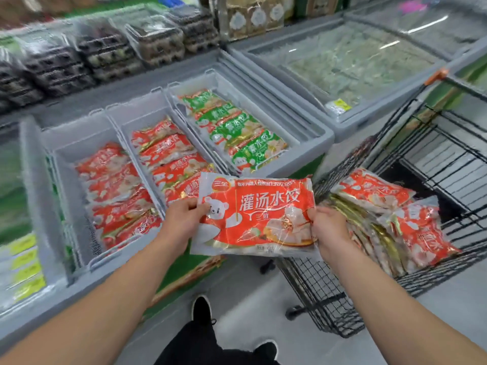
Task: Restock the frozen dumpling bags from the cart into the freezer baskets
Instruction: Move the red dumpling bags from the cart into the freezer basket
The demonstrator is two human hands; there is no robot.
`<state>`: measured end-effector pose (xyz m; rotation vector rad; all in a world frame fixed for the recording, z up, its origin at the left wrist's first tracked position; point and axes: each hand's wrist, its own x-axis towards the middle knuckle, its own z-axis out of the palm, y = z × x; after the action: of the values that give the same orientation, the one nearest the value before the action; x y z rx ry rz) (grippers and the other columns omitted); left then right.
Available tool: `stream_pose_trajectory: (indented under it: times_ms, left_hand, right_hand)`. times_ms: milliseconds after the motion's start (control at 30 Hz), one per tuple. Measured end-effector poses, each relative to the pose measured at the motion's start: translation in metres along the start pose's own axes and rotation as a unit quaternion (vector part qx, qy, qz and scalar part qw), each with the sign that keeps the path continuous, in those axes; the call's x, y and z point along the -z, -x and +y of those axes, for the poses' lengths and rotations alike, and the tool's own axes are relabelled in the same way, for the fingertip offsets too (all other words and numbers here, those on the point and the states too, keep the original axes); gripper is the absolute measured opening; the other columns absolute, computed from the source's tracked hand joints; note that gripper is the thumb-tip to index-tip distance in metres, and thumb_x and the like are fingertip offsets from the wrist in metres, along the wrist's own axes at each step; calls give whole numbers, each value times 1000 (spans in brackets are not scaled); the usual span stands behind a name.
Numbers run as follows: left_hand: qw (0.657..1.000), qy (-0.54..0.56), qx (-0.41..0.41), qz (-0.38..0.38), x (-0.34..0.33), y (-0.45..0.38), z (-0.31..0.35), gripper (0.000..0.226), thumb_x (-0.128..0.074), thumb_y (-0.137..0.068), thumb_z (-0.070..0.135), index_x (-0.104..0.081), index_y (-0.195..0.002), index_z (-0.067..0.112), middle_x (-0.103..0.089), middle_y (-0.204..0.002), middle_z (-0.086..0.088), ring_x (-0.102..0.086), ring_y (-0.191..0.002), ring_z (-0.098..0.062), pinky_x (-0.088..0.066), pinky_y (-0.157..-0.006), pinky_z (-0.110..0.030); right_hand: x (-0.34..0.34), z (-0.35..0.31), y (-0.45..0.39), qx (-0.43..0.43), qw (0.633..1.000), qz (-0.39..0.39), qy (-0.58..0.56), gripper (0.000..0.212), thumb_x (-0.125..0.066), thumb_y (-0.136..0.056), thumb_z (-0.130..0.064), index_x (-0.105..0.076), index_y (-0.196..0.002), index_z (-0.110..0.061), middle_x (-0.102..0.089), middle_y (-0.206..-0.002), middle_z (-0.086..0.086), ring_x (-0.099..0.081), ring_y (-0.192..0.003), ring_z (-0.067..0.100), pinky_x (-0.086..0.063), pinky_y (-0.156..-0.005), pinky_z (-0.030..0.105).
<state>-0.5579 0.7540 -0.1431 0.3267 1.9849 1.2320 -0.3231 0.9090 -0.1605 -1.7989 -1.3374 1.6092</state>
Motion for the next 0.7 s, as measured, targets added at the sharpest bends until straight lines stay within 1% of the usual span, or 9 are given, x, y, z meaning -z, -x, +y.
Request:
stream_pose_trajectory:
  times_ms: [100,200,300,333,367,400,467,600,700]
  left_hand:
    - [999,36,12,35,42,-4,-4,13,-66,-95,14,-75,-84,13,-78,-78,-1,-76,-77,-24,-60,-83,-49]
    - [996,57,14,64,91,-18,-15,13,-66,-95,16,-76,-87,12,-78,-85,-3,-75,-79,-24,-61,-80,-44]
    - [994,68,27,77,122,-32,-27,14,-64,-95,15,-73,-87,9,-77,-84,-4,-71,-67,-14,-52,-51,-24]
    - [994,70,28,79,136,-40,-30,14,-64,-95,14,-73,-86,7,-77,-80,-2,-70,-63,-12,-51,-48,-23]
    - [994,74,29,75,151,-49,-32,14,-65,-95,13,-73,-87,6,-77,-78,-1,-71,-65,-13,-56,-53,-27]
    - [994,82,42,65,160,-56,-35,12,-65,-94,13,-74,-88,7,-78,-81,-1,-74,-73,-17,-62,-67,-36]
    - [992,98,63,58,177,-67,-38,11,-66,-93,12,-76,-91,10,-78,-89,-5,-75,-86,-27,-59,-86,-52]
    - [990,97,72,73,202,-92,-52,10,-67,-89,9,-74,-89,2,-77,-92,-12,-74,-87,-31,-57,-87,-56]
    - [986,97,100,91,211,-113,-61,8,-69,-90,10,-76,-90,7,-78,-91,-6,-75,-86,-24,-59,-87,-45]
  right_hand:
    - [-43,-23,1,29,998,-31,44,27,-58,-94,-16,-73,-71,-11,-77,-78,6,-73,-85,31,-57,-87,54]
    - [-99,-44,2,54,993,-68,79,22,-59,-90,-15,-72,-77,-4,-76,-82,12,-72,-87,36,-56,-87,58]
    - [-140,-56,4,63,989,-79,108,21,-59,-87,-12,-71,-79,2,-75,-84,18,-70,-89,40,-56,-86,56]
    - [-159,-61,3,67,987,-85,116,21,-59,-87,-13,-71,-78,1,-74,-83,18,-70,-89,40,-56,-85,54]
    - [-178,-68,2,71,986,-88,124,21,-59,-88,-14,-72,-77,-2,-74,-82,16,-70,-88,38,-56,-85,52]
    - [-190,-72,2,71,985,-86,133,21,-59,-89,-15,-72,-75,-5,-74,-81,14,-70,-87,36,-56,-85,50]
    - [-214,-78,-1,70,984,-88,139,25,-58,-90,-11,-70,-69,-8,-74,-77,11,-69,-85,33,-55,-83,45]
    - [-254,-83,-7,63,979,-97,170,22,-57,-87,-8,-68,-68,-5,-73,-77,16,-70,-81,34,-56,-79,47]
    - [-278,-85,-20,45,973,-123,190,27,-56,-90,-6,-67,-66,-8,-71,-71,11,-64,-68,27,-49,-67,39]
